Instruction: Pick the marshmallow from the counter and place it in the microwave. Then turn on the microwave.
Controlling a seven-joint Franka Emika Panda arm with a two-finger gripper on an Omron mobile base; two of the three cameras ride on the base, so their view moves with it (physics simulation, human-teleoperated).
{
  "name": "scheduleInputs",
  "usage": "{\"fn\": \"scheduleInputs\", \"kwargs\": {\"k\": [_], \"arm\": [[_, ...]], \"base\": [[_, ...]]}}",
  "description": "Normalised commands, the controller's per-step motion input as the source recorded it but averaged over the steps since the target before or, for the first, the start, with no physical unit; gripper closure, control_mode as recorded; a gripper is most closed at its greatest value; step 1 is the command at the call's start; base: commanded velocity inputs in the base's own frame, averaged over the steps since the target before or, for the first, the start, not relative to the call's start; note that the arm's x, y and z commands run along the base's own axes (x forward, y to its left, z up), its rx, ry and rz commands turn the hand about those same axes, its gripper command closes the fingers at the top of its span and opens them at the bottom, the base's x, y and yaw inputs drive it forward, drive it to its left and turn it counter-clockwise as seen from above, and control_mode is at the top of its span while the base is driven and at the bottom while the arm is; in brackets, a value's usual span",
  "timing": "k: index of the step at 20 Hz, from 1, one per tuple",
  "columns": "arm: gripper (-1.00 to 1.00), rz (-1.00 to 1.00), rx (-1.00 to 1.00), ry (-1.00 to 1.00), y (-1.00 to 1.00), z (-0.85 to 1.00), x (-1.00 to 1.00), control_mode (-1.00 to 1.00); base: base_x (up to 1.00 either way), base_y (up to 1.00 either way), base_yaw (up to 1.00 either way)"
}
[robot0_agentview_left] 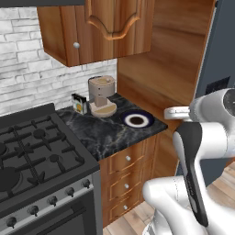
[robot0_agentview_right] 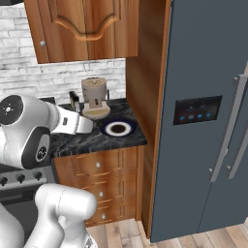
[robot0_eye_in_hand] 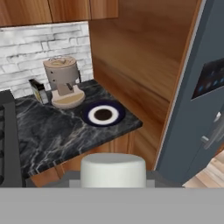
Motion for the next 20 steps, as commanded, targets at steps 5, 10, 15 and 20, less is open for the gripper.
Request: {"fn": "scheduleInputs", "kwargs": {"k": [5, 10, 15, 20], "arm": [[1.0, 0.0, 0.0, -0.05, 0.01, 0.09, -0.37, -1.0], [1.0, 0.0, 0.0, -0.02, 0.02, 0.09, -0.3, -1.0], [1.0, 0.0, 0.0, 0.0, 0.02, 0.05, -0.23, -1.0], [1.0, 0.0, 0.0, 0.0, 0.03, 0.01, -0.23, -1.0]], "base": [[0.0, 0.0, 0.0], [0.0, 0.0, 0.0], [0.0, 0.0, 0.0], [0.0, 0.0, 0.0]]}}
